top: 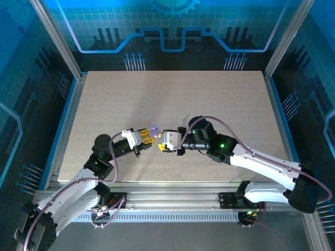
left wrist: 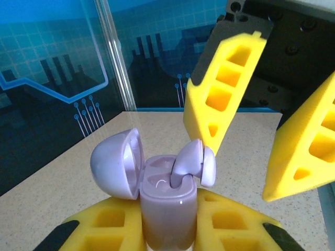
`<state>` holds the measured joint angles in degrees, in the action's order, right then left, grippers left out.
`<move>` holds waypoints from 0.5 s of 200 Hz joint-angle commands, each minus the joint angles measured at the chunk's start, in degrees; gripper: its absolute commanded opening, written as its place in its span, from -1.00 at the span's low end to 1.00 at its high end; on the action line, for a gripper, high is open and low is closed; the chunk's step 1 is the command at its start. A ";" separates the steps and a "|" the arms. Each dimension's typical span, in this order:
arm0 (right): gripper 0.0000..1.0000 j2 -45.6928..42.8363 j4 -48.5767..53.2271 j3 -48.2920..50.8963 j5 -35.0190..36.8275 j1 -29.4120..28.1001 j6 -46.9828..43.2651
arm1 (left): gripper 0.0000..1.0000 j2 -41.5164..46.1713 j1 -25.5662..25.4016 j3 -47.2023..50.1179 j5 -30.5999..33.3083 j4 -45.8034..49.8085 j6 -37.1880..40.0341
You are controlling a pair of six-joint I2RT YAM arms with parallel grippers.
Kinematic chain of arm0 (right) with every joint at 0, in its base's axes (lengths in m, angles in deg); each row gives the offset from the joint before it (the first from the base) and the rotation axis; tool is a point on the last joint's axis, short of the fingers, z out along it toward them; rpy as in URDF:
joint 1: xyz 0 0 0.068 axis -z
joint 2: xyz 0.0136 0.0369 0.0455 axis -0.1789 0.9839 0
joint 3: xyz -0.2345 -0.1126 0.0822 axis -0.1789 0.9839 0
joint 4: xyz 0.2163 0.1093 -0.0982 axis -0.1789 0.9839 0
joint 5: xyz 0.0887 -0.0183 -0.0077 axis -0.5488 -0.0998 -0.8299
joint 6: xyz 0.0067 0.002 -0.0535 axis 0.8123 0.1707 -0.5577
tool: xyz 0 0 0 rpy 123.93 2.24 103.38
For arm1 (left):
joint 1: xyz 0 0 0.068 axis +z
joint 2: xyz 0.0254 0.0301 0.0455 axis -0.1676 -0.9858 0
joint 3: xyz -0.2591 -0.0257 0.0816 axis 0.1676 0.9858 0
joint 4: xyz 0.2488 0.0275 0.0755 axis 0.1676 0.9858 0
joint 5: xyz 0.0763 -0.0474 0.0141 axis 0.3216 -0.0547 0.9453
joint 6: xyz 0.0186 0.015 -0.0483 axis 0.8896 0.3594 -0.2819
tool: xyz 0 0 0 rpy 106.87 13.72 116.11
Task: Insert wireless bluetooth earbuds into charging case
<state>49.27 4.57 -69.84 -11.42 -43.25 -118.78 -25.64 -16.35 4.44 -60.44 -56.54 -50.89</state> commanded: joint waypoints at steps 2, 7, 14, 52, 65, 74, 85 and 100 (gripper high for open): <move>-0.30 1.12 -1.43 -1.51 -1.29 -0.02 -0.07 | -0.75 -0.24 -0.02 -2.11 0.00 -2.15 -0.42; -0.30 1.37 -1.68 -1.59 -1.18 -0.04 -0.16 | -0.75 -0.24 -0.02 -2.15 -0.08 -2.14 -0.44; -0.31 1.68 -2.10 -1.68 -1.05 -0.05 -0.16 | -0.75 -0.31 -0.02 -2.15 -0.19 -2.23 -0.41; -0.31 2.95 -4.04 -2.91 -1.91 -0.12 -0.49 | -0.75 -0.35 -0.02 -2.13 -0.23 -2.19 -0.61; -0.32 2.60 -4.59 -2.83 -2.32 -0.13 -0.85 | -0.75 -0.29 -0.02 -2.05 -0.11 -2.10 -0.54; -0.32 2.41 -4.62 -2.78 -2.38 -0.06 -1.03 | -0.75 -0.31 -0.02 -1.95 -0.04 -2.07 -0.61; -0.32 2.08 -4.50 -2.92 -2.71 -0.12 -1.28 | -0.75 -0.24 -0.03 -1.87 -0.02 -2.08 -0.60; -0.33 1.68 -4.44 -3.01 -3.26 -0.10 -1.54 | -0.75 -0.38 -0.02 -1.69 0.03 -2.18 -0.69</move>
<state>52.05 3.24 -70.72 -11.66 -43.25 -119.22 -25.94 -16.35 4.11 -59.98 -57.56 -50.92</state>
